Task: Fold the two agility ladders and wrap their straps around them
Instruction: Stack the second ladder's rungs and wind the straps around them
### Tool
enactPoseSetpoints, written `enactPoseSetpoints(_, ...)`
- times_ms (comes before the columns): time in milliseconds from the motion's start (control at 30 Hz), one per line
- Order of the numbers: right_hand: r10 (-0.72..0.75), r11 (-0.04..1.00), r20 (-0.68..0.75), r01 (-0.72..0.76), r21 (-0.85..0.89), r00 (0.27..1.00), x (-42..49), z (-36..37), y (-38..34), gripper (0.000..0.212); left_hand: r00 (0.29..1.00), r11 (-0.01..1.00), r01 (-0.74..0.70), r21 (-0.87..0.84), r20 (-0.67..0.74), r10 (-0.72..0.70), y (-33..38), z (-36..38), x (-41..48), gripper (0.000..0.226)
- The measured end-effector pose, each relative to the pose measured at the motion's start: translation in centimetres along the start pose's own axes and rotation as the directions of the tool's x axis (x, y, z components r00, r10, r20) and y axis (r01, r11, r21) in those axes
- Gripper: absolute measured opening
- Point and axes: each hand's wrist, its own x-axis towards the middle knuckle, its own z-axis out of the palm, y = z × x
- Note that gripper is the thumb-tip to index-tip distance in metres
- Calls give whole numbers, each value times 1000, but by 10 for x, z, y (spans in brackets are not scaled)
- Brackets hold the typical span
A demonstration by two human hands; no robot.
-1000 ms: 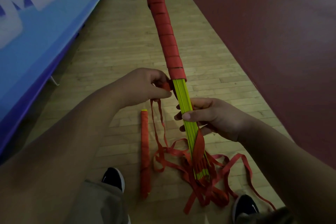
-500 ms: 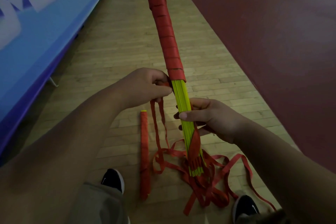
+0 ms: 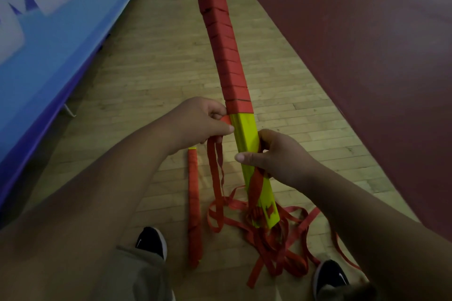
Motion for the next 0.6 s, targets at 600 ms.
enactPoseSetpoints(600,-13,997,-81,7,-71,997,-3,7,-6,49,994,995,70,-77,-73,-76,-2,12,6,15)
